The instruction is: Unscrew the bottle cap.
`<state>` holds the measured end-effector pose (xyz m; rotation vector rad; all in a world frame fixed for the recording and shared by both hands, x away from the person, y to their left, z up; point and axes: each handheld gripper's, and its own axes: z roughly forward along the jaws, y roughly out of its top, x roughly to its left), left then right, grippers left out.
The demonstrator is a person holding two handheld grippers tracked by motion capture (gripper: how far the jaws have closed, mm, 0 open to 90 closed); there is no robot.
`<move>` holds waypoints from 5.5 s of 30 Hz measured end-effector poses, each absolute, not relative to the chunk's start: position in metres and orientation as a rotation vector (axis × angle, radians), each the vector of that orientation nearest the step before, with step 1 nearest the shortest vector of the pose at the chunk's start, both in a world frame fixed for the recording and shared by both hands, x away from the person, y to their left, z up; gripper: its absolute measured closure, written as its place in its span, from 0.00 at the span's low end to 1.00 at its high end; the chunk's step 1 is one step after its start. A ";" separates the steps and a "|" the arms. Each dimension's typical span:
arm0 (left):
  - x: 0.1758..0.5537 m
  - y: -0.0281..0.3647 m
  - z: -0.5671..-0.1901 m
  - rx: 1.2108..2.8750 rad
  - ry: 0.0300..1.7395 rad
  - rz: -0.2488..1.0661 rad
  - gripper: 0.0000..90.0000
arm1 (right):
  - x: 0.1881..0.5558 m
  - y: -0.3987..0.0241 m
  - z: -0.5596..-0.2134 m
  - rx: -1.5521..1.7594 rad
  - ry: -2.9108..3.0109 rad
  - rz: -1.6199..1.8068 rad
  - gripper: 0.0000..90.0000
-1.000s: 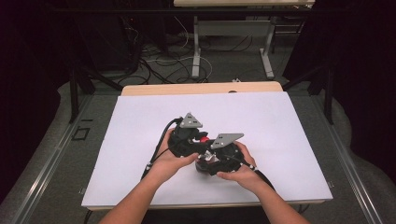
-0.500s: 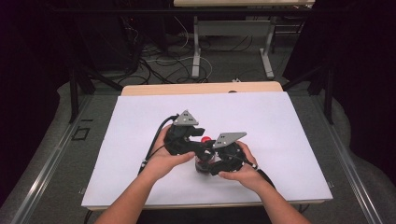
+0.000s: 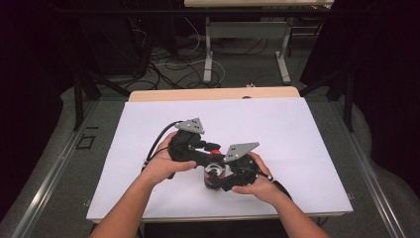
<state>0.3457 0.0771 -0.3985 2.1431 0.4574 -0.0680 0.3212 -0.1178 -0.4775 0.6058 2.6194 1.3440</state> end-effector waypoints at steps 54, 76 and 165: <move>0.342 0.076 -0.401 2.147 0.463 -0.036 0.67 | 0.319 -0.117 -0.479 0.623 2.624 1.313 0.34; 0.318 0.050 -0.407 2.023 0.778 0.292 0.67 | 0.323 -0.118 -0.483 0.788 2.491 1.239 0.34; 0.325 0.067 -0.402 2.063 0.654 0.137 0.68 | 0.319 -0.117 -0.482 0.699 2.561 1.300 0.34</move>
